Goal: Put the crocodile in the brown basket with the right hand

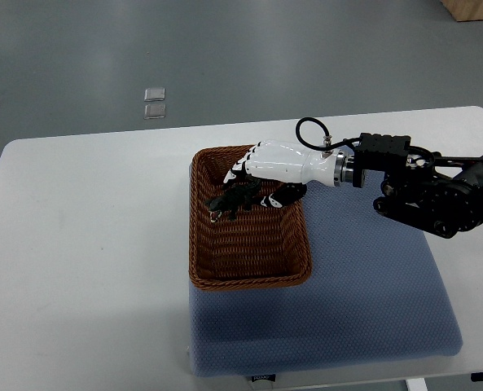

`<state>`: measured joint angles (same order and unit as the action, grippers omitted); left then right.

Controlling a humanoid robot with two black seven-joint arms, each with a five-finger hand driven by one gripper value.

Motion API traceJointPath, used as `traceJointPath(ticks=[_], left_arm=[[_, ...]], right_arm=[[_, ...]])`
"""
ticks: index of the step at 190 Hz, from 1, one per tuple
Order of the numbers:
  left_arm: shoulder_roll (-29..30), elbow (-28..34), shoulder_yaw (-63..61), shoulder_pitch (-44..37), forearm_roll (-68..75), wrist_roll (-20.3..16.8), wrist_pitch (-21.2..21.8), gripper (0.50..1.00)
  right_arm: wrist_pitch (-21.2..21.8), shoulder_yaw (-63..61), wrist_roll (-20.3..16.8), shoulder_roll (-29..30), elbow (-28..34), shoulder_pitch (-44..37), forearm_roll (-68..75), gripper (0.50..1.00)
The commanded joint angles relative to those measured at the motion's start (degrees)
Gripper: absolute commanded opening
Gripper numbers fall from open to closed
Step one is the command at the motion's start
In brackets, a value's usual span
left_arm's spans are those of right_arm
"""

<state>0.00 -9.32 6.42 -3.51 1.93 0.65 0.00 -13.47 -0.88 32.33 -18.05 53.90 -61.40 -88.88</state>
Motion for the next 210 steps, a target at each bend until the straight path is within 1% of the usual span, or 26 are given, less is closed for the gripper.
traceJointPath(ticks=[1, 28, 46, 54, 62, 63, 65, 66, 69, 72, 81, 85, 99, 119, 139, 153, 161, 166, 170, 177, 182, 193, 210], left_arm=[[0.0, 0.0, 0.0, 0.0, 0.0, 0.0, 0.0, 1.0], [0.0, 0.0, 0.0, 0.0, 0.0, 0.0, 0.0, 1.0], [0.0, 0.0, 0.0, 0.0, 0.0, 0.0, 0.0, 1.0], [0.0, 0.0, -0.1, 0.0, 0.0, 0.1, 0.0, 1.0], [0.0, 0.0, 0.0, 0.0, 0.0, 0.0, 0.0, 1.0], [0.0, 0.0, 0.0, 0.0, 0.0, 0.0, 0.0, 1.0], [0.0, 0.0, 0.0, 0.0, 0.0, 0.0, 0.0, 1.0], [0.0, 0.0, 0.0, 0.0, 0.0, 0.0, 0.0, 1.0], [0.0, 0.0, 0.0, 0.0, 0.0, 0.0, 0.0, 1.0], [0.0, 0.0, 0.0, 0.0, 0.0, 0.0, 0.0, 1.0], [0.0, 0.0, 0.0, 0.0, 0.0, 0.1, 0.0, 1.0], [0.0, 0.0, 0.0, 0.0, 0.0, 0.0, 0.0, 1.0], [0.0, 0.0, 0.0, 0.0, 0.0, 0.1, 0.0, 1.0], [0.0, 0.0, 0.0, 0.0, 0.0, 0.0, 0.0, 1.0], [0.0, 0.0, 0.0, 0.0, 0.0, 0.0, 0.0, 1.0], [0.0, 0.0, 0.0, 0.0, 0.0, 0.0, 0.0, 1.0], [0.0, 0.0, 0.0, 0.0, 0.0, 0.0, 0.0, 1.0], [0.0, 0.0, 0.0, 0.0, 0.0, 0.1, 0.0, 1.0], [0.0, 0.0, 0.0, 0.0, 0.0, 0.1, 0.0, 1.0], [0.0, 0.0, -0.1, 0.0, 0.0, 0.0, 0.0, 1.0], [0.0, 0.0, 0.0, 0.0, 0.0, 0.0, 0.0, 1.0], [0.0, 0.0, 0.0, 0.0, 0.0, 0.0, 0.0, 1.0], [0.0, 0.0, -0.1, 0.0, 0.0, 0.1, 0.0, 1.0]], right_arm=[[-1.3, 0.0, 0.1, -0.1, 0.0, 1.0, 0.2, 0.938], [-1.4, -0.2, 0.2, -1.4, 0.0, 1.0, 0.5, 0.936], [-0.3, -1.7, -0.4, -3.2, 0.0, 0.9, 4.2, 0.934], [1.0, -2.4, -1.2, -3.6, 0.0, 0.8, 7.2, 0.934], [3.7, -3.0, -2.5, -4.1, 0.0, 0.7, 10.8, 0.934], [4.7, -3.3, -2.9, -4.4, 0.0, 0.7, 11.7, 0.934], [4.7, -3.3, -2.9, -4.4, 0.0, 0.7, 11.7, 0.934], [5.5, -3.5, -3.3, -4.5, 0.0, 0.6, 12.7, 0.934], [6.3, -3.8, -3.7, -4.8, 0.0, 0.6, 13.6, 0.934], [8.3, -4.4, -4.5, -5.3, 0.0, 0.6, 15.5, 0.934], [12.0, -5.9, -5.9, -6.5, 0.0, 0.6, 19.7, 0.934], [14.6, -7.1, -6.7, -7.3, -0.2, 0.7, 22.9, 0.934], [20.1, -8.9, -8.2, -8.2, -0.5, 0.8, 30.4, 0.934], [25.2, -9.1, -9.3, -9.5, -1.9, 0.8, 42.3, 0.936], [28.8, -9.0, -9.6, -9.7, -4.6, 0.9, 53.0, 0.936], [33.3, -8.8, -10.2, -9.8, -7.6, 1.0, 60.5, 0.936], [36.3, -8.7, -11.3, -9.8, -9.3, 1.2, 64.8, 0.936], [38.3, -8.8, -12.7, -9.8, -10.5, 1.6, 68.1, 0.936], [38.9, -8.8, -13.2, -9.8, -10.7, 1.8, 69.3, 0.936], [40.9, -9.0, -15.6, -9.8, -11.8, 2.5, 74.0, 0.936], [41.6, -9.0, -16.9, -9.8, -12.1, 2.7, 76.4, 0.936], [42.9, -8.9, -20.9, -9.9, -12.6, 3.3, 84.2, 0.936], [43.5, -8.9, -26.3, -9.8, -13.8, 4.6, 94.3, 0.936]])
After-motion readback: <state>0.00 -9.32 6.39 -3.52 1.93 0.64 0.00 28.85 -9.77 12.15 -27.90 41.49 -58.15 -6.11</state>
